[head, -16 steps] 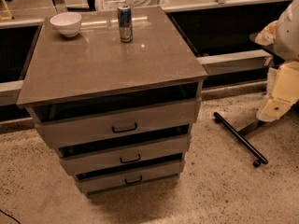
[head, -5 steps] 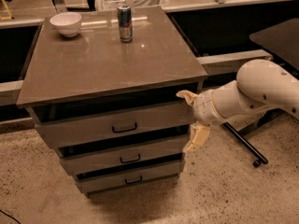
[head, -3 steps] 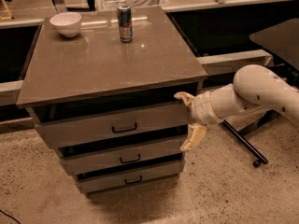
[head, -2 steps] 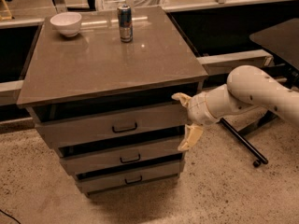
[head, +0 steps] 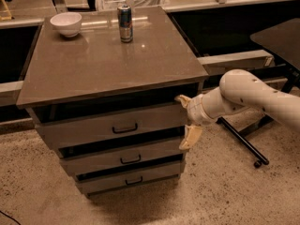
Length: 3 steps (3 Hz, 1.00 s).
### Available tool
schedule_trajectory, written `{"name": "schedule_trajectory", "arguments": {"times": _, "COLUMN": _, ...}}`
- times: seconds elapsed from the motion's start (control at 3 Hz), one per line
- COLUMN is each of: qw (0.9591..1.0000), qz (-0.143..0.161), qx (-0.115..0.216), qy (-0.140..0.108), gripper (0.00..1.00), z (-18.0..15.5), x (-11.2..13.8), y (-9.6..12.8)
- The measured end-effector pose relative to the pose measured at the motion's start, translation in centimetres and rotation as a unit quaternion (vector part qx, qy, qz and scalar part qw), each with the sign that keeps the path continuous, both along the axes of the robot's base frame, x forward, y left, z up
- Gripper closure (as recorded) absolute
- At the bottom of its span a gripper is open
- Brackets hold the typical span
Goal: Open top drawer
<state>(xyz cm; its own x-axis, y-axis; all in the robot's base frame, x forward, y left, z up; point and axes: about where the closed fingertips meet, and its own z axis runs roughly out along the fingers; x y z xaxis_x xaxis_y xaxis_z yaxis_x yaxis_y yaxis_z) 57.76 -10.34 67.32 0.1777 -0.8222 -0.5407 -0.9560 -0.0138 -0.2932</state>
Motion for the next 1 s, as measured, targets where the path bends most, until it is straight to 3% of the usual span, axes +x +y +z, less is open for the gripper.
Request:
{"name": "schedule_trajectory", "arguments": {"times": 0.67, "qw": 0.9993, "qz": -0.015, "qx": -0.028, "qy": -0.019, "gripper": 0.0, "z": -0.6, "x": 3.0, "y": -1.3}}
{"name": "schedule_trajectory", "arguments": {"times": 1.0, "qw": 0.9991, "qz": -0.009, "qx": -0.041, "qy": -0.008, "gripper": 0.0, "z": -1.3, "x": 4.6, "y": -1.1}}
